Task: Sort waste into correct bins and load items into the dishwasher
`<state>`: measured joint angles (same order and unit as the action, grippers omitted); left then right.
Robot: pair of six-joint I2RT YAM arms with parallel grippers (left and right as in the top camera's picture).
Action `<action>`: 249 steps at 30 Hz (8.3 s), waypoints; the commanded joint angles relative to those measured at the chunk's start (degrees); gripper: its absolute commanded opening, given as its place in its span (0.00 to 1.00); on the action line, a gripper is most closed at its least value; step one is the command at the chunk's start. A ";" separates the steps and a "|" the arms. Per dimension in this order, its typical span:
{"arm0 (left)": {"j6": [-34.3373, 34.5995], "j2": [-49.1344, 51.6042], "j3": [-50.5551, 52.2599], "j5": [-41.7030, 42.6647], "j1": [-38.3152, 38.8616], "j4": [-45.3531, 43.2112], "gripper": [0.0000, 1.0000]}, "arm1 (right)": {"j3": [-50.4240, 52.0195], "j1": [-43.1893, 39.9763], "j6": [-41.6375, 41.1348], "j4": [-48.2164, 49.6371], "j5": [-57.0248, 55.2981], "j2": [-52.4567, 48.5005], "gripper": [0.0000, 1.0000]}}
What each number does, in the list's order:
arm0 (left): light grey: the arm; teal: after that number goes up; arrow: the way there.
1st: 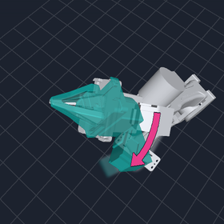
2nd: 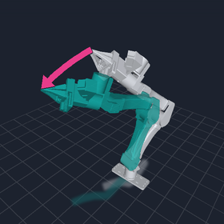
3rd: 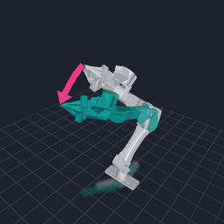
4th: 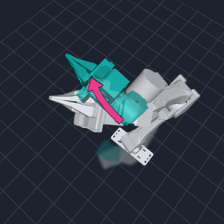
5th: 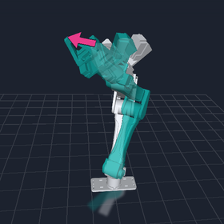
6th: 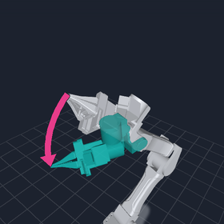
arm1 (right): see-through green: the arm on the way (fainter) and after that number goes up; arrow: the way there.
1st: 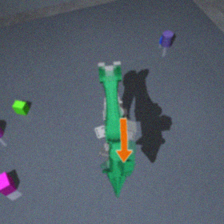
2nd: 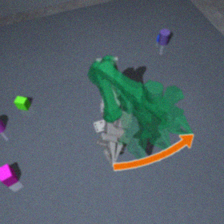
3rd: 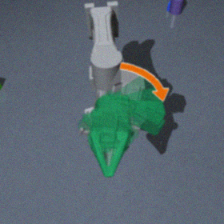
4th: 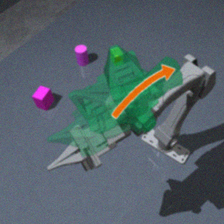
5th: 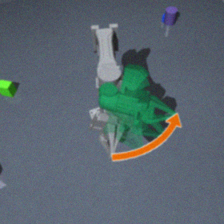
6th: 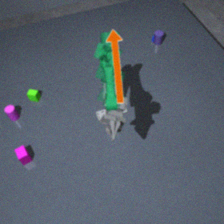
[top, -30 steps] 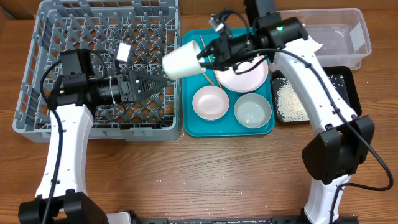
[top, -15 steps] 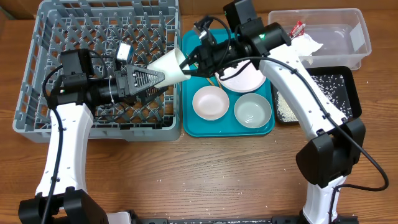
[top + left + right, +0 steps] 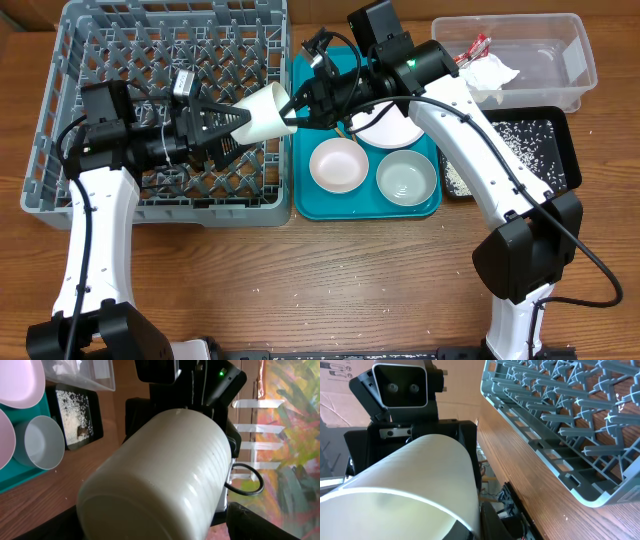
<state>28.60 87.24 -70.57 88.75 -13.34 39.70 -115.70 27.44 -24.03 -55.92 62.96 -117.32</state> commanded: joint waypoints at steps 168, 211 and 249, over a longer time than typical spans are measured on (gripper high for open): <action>-23.65 18.05 -47.19 -44.63 13.00 43.95 1.00 | -3.74 -10.01 8.04 -19.61 -33.42 0.28 0.04; -15.17 18.40 -46.16 -71.28 26.58 40.81 0.95 | 22.82 -3.39 0.20 -5.01 -54.60 0.55 0.05; -29.03 41.72 -46.16 -88.96 40.63 28.55 0.86 | 2.40 -25.53 7.98 -28.92 -49.88 19.85 0.60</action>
<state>5.85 126.72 -116.73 0.69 27.03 68.51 -113.86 1.65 -16.91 -84.93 13.23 -97.51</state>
